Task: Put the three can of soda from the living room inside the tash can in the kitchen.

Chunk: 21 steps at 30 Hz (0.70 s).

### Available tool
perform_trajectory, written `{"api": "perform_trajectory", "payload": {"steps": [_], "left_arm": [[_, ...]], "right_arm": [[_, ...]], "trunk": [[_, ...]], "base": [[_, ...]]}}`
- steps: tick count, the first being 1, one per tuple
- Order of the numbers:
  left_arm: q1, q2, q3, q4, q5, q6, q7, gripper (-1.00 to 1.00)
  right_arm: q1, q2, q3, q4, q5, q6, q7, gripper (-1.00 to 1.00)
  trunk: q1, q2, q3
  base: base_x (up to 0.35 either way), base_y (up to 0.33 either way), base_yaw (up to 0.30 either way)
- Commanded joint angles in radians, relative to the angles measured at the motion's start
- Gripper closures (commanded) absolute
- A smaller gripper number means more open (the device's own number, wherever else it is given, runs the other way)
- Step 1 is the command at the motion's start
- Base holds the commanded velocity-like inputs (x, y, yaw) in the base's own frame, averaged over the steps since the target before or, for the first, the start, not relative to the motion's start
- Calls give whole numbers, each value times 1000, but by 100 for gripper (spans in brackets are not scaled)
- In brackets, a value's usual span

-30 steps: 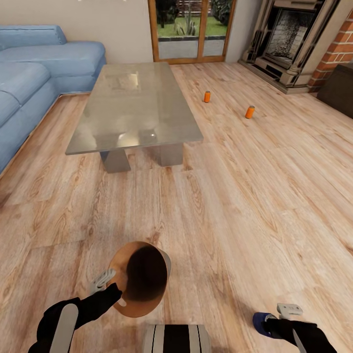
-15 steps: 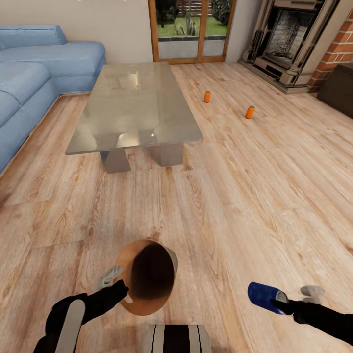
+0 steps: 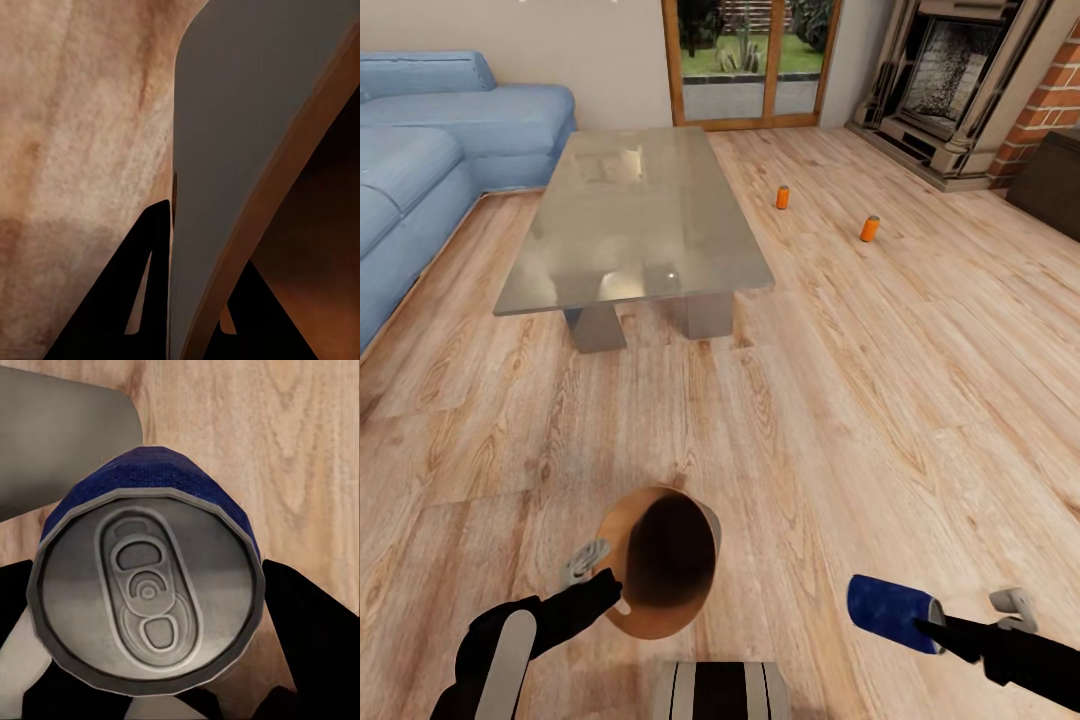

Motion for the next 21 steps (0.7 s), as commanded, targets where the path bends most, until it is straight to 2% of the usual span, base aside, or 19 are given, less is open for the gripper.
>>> {"api": "perform_trajectory", "payload": {"steps": [1, 10, 15, 21], "left_arm": [[0, 0, -1, -1, 29, -3, 5, 100], [-23, 1, -1, -1, 29, -17, 23, 100], [-60, 1, -1, 0, 29, -17, 41, 100], [-104, -13, -10, 1, 30, -16, 106, 100]], "right_arm": [[0, 1, 1, -3, 1, 4, 8, 100], [-3, 21, 61, -13, 1, 29, 36, 100], [-6, 23, 83, -14, 4, 69, 37, 100], [-8, 26, 109, -16, -9, 93, 43, 100]], "trunk": [[0, 0, 0], [0, 0, 0], [0, 0, 0], [0, 0, 0]], "base": [[0, 0, 0], [0, 0, 0], [0, 0, 0], [0, 0, 0]]}}
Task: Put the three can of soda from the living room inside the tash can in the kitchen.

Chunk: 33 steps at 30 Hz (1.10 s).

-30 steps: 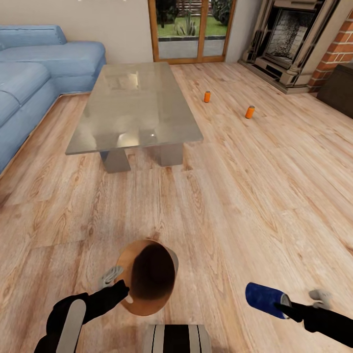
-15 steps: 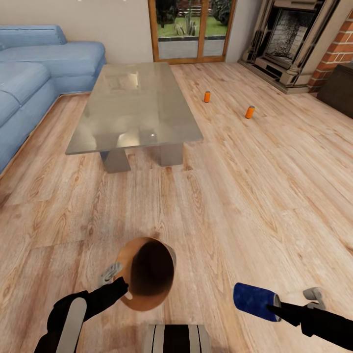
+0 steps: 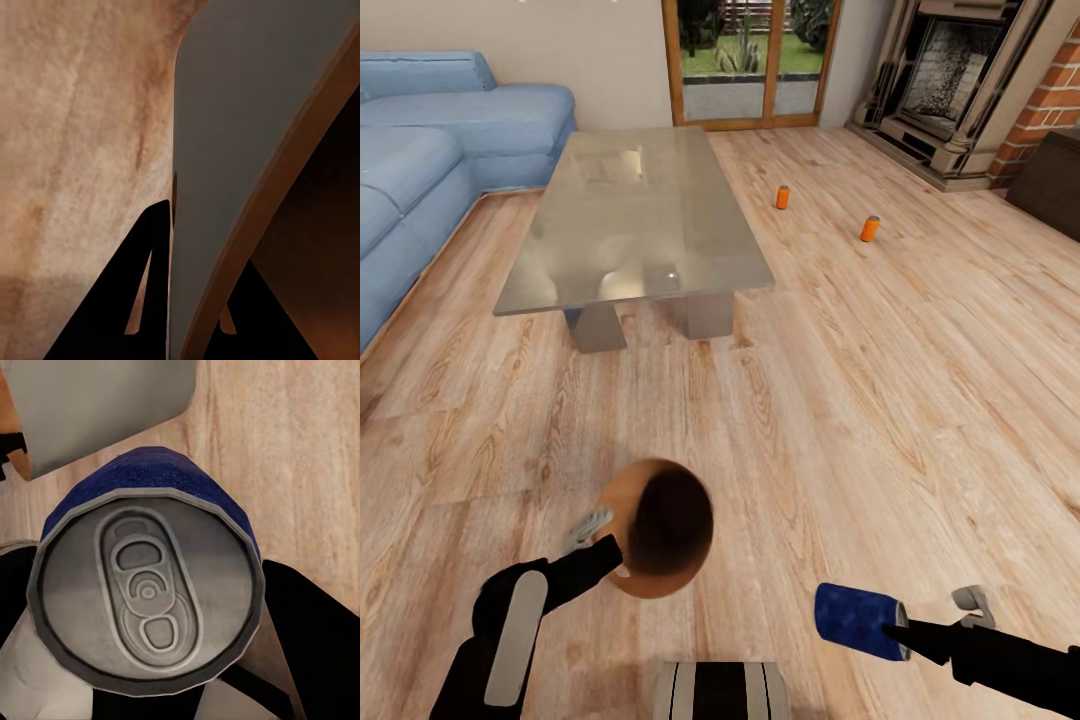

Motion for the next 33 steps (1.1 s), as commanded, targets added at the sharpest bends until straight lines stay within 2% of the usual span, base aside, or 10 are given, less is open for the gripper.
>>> {"api": "perform_trajectory", "payload": {"steps": [1, 4, 7, 10, 15, 17, 22, 26, 28, 33], "left_arm": [[-4, -3, -4, -1, 38, -4, 14, 100], [-11, -11, -14, 0, 37, -5, 50, 100], [-14, -14, -18, 0, 37, -5, 70, 100], [-16, -15, -20, 0, 37, -6, 81, 100], [-16, -16, -20, 0, 37, -8, 99, 100], [-17, -16, -21, 0, 37, -9, 116, 100], [-17, -17, -22, 0, 37, -25, 165, 100], [-17, -18, -43, 0, 37, -48, 252, 100], [-17, -18, -47, 1, 37, -53, 262, 100], [-17, -18, -50, 1, 38, -59, 272, 100]], "right_arm": [[-1, 0, 6, -1, -3, 1, 5, 100], [-4, 5, 29, -2, -20, 2, 34, 100], [-21, 23, 53, -3, -30, 3, 56, 100], [-41, 53, 73, -5, -35, 0, 71, 100], [-66, 83, 83, -6, -40, -11, 114, 100], [-98, 98, 86, -6, -41, -9, 138, 100], [-141, 121, 106, -6, -42, -5, 151, 100], [-185, 138, 150, -6, -43, 14, 155, 100], [-203, 144, 169, -6, -43, 19, 155, 100], [-229, 187, 229, -6, -42, 43, 154, 100]], "trunk": [[0, 0, 0], [0, 0, 0], [0, 0, 0], [0, 0, 0], [0, 0, 0], [0, 0, 0], [0, 0, 0], [0, 0, 0], [0, 0, 0], [0, 0, 0]], "base": [[0, 0, 0], [0, 0, 0], [0, 0, 0], [0, 0, 0], [0, 0, 0], [0, 0, 0], [0, 0, 0], [0, 0, 0], [0, 0, 0], [0, 0, 0]]}}
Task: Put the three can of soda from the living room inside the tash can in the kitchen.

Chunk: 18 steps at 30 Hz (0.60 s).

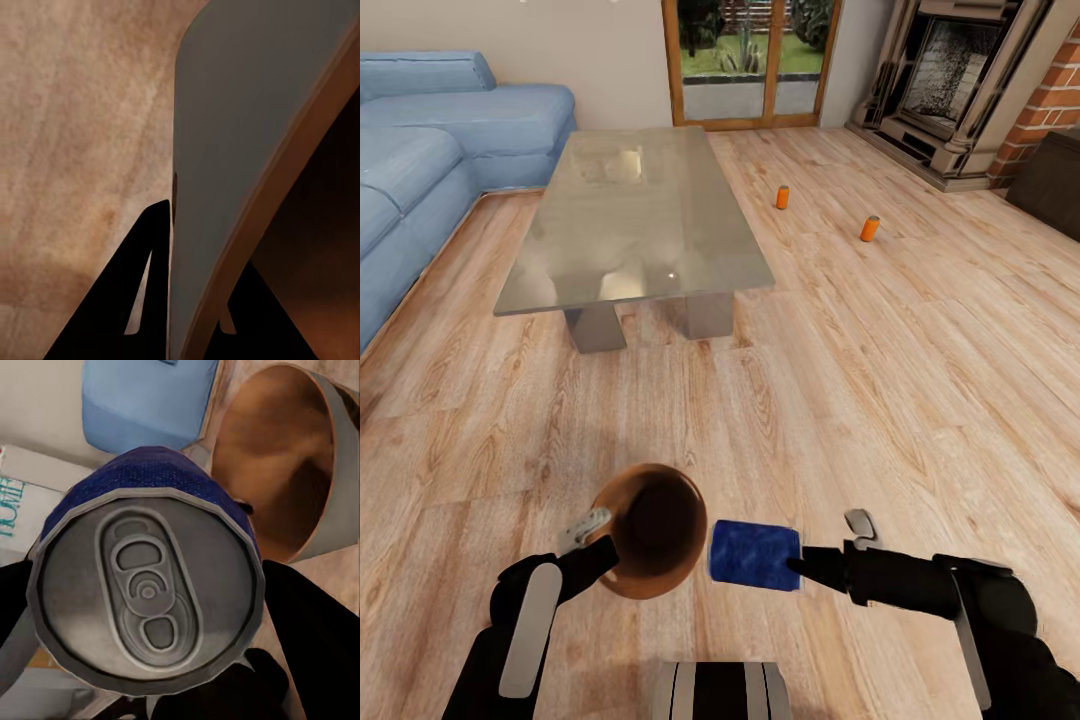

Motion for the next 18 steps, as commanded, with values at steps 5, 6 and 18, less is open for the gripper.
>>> {"api": "perform_trajectory", "payload": {"steps": [5, 6, 18], "left_arm": [[0, 0, -2, 0, 22, -8, 6, 100], [0, 0, -2, 0, 22, -8, 6, 100], [0, -1, -2, 2, 21, -8, 7, 100]], "right_arm": [[-16, 55, 82, 0, 1, 4, 0, 100], [-17, 60, 88, 0, 1, 4, 0, 100], [-40, 110, 145, 0, 3, 12, -29, 100]], "trunk": [[0, 0, 0], [0, 0, 0], [0, 0, 0]], "base": [[0, 0, 0], [0, 0, 0], [0, 0, 0]]}}
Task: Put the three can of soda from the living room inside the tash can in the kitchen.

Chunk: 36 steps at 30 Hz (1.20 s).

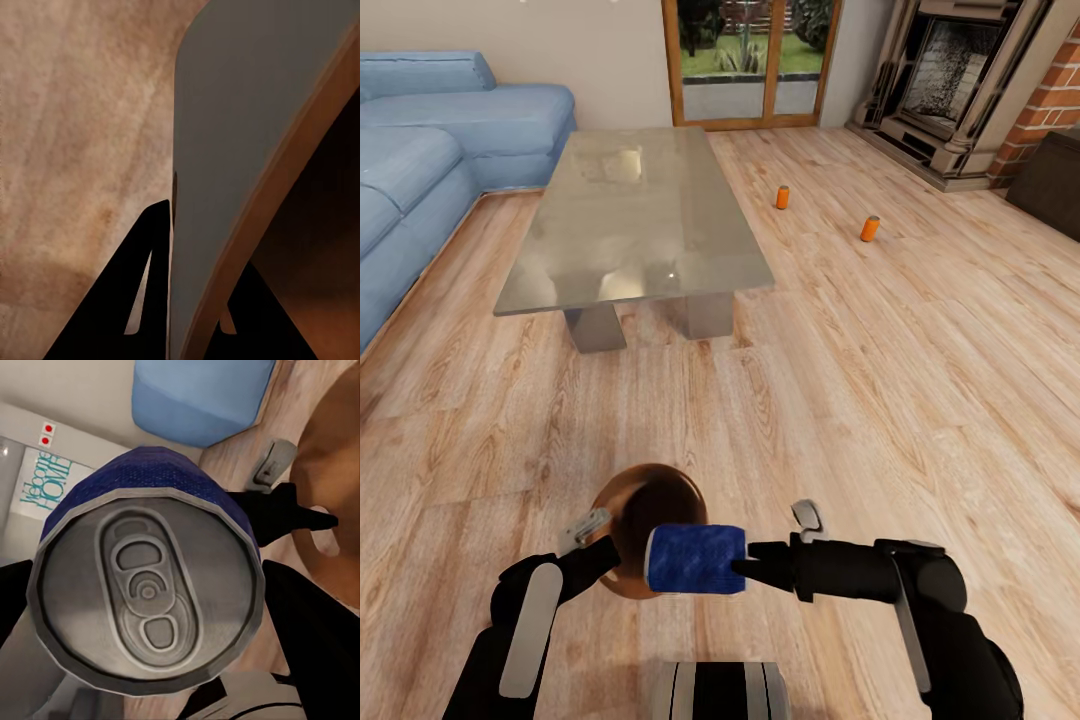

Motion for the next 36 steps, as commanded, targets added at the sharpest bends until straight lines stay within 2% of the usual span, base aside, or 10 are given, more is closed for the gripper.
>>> {"api": "perform_trajectory", "payload": {"steps": [1, 5, 9, 12, 16, 20, 23, 30, 32, 36], "left_arm": [[0, 0, -1, 0, 13, -5, 4, 100], [0, 0, -12, 0, 13, -5, 4, 100], [0, -1, -26, 0, 13, -6, 4, 100], [0, -1, -30, 0, 13, -6, 4, 100], [0, -1, -31, 0, 13, -6, 4, 100], [0, -1, -32, 0, 13, -6, 4, 100], [0, 0, -32, 0, 13, -6, 4, 100], [0, 0, -32, 0, 13, -7, 4, 100], [0, 0, -32, 0, 13, -7, 4, 100], [0, -1, -32, 0, 13, -7, 4, 100]], "right_arm": [[-3, 4, 1, 0, 2, 2, -3, 100], [-24, 30, 2, 0, 8, 6, -57, 100], [-39, 74, 2, 0, 9, 7, -203, 100], [-42, 93, 3, 1, 7, 6, -313, 100], [-44, 93, 13, 1, 3, 5, -447, 100], [-45, 93, 48, 2, -1, 4, -602, 100], [-42, 93, 70, 5, -17, 2, -751, 100], [-33, 93, 121, 8, -71, 0, -865, 100], [-29, 93, 150, 9, -93, 0, -897, 100], [-21, 93, 232, 18, -176, -4, -988, 100]], "trunk": [[0, 0, 0], [0, 0, 0], [0, 0, 0], [0, 0, 0], [0, 0, 0], [0, 0, 0], [0, 0, 0], [0, 0, 0], [0, 0, 0], [0, 0, 0]], "base": [[0, 0, 0], [0, 0, 0], [0, 0, 0], [0, 0, 0], [0, 0, 0], [0, 0, 0], [0, 0, 0], [0, 0, 0], [0, 0, 0], [0, 0, 0]]}}
